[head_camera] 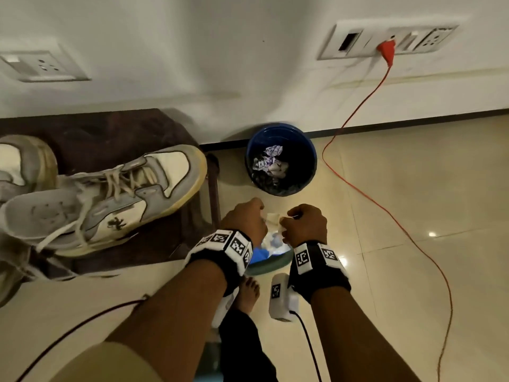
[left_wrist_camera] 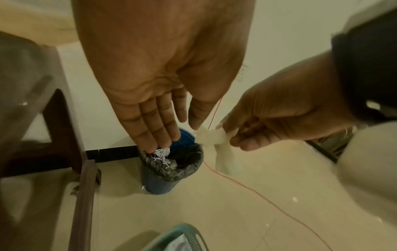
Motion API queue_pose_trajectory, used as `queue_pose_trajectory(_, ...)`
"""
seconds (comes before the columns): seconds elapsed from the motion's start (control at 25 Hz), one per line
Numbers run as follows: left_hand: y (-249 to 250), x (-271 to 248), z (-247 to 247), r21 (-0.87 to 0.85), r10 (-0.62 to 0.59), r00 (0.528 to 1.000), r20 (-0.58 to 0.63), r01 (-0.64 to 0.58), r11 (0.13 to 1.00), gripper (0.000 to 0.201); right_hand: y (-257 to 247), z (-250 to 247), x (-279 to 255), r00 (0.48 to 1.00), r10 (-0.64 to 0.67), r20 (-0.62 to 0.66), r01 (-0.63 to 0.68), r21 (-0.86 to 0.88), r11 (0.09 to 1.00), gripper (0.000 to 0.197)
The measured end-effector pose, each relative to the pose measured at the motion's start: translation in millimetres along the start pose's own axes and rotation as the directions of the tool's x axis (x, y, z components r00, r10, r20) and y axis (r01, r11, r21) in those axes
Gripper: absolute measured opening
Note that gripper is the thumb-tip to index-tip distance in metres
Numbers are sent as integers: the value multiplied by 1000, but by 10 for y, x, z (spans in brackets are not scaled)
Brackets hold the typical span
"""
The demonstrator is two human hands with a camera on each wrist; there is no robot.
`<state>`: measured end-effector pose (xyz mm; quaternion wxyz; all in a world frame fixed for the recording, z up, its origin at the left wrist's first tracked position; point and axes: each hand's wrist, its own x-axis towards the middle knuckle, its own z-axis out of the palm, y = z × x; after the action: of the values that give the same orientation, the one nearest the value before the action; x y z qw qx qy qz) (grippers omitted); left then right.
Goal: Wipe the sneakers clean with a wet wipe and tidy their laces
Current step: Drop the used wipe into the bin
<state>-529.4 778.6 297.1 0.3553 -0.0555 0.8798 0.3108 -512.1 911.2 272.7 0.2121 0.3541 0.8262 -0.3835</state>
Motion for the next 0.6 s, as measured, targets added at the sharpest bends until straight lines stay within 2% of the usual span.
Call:
queue_pose_trajectory(0.2, 131, 719, 123, 160, 108, 994, -6, -106, 981, 45, -134, -17, 823, 991, -98, -88, 104, 67, 992, 14)
queue_pose_trajectory(0.32, 204, 966, 147, 150, 156, 986, 53, -162, 975, 61, -247, -141, 1064, 976, -218, -14, 219, 48, 975, 40)
queue_pose_trajectory(0.4, 231, 1071, 146, 108, 161, 986, 50, -166, 980, 65, -283, -200, 1131, 960, -278, 28, 276, 71, 959, 52)
queue_pose_trajectory(0.48, 234, 1117, 149, 69, 163, 986, 22, -164, 984, 61, -254, -214, 1177, 964, -264, 28, 262, 63, 963, 51)
queue_pose_trajectory(0.6, 207, 1053, 205, 72, 141, 990, 0, -140, 988, 53, -174, -185, 1125, 972, -232, 23, 233, -45, 971, 38)
